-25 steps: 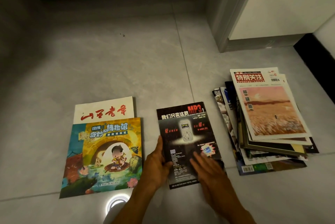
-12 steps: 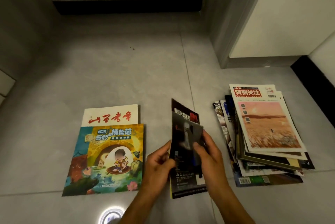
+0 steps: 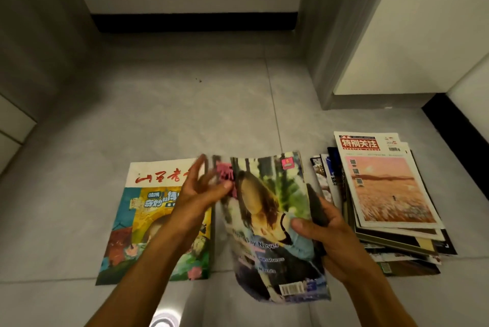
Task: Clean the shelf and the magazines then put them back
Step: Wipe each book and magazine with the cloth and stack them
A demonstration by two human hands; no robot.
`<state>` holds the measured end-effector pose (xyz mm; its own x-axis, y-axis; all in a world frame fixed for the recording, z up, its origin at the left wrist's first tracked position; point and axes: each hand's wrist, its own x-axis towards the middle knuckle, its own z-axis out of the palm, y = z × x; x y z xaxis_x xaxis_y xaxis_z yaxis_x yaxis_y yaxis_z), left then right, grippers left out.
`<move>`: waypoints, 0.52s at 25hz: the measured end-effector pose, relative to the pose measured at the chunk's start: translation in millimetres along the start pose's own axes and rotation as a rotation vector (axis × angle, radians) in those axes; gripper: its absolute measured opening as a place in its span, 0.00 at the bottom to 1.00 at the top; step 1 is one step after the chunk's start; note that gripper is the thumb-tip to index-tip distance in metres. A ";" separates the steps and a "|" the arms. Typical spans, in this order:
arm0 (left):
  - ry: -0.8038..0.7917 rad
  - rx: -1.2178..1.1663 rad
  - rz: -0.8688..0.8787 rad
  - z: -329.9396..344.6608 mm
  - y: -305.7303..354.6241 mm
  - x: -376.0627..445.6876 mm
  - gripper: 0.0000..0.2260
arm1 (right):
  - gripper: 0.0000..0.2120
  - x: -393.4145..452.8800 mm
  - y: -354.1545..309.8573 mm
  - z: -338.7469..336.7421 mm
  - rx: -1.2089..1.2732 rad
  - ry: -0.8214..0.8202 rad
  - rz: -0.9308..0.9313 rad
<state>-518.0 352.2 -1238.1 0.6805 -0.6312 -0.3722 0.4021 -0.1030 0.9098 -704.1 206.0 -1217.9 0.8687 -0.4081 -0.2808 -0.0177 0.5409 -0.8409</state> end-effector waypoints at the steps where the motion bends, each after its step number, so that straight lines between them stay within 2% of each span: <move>1: -0.128 -0.116 -0.059 -7.3 -3.5 -1.2 0.32 | 0.26 -1.2 1.2 -5.4 -0.036 -0.007 0.016; 2: -0.224 -0.193 -0.104 -12.4 -5.9 -4.9 0.28 | 0.26 -1.7 0.1 -9.9 -0.086 0.001 0.021; 4: -0.326 -0.253 -0.134 -14.6 -9.4 -13.6 0.24 | 0.18 -1.9 -5.8 -18.3 -0.174 0.073 0.011; 5: -0.322 -0.231 -0.116 -10.8 -10.7 -16.1 0.22 | 0.14 -0.6 -8.3 -22.3 -0.204 0.123 -0.007; 6: -0.290 -0.184 -0.088 -3.9 -11.2 -18.1 0.19 | 0.14 2.1 -8.4 -25.3 -0.241 0.176 -0.025; 8: -0.127 -0.036 0.010 7.0 -6.4 -17.3 0.09 | 0.18 10.1 -3.8 -31.0 -0.394 0.410 -0.116; 10: -0.020 0.173 0.142 17.9 0.3 -16.9 0.06 | 0.20 14.6 -4.4 -22.8 -0.569 0.769 -0.329; 11: -0.030 0.293 0.227 17.7 6.7 -17.8 0.07 | 0.19 14.0 -6.8 -11.6 -0.678 0.856 -0.499; 12: -0.072 0.384 0.308 32.7 11.6 -21.4 0.08 | 0.18 13.1 -8.6 3.5 -0.849 0.813 -0.694; 13: -0.077 0.463 0.398 41.0 12.3 -23.1 0.07 | 0.18 12.6 -8.3 23.4 -1.060 0.677 -0.866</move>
<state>-553.8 333.9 -1210.8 0.6705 -0.7418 0.0112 -0.1935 -0.1602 0.9679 -681.4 213.5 -1203.7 0.4208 -0.7206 0.5511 -0.2302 -0.6724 -0.7035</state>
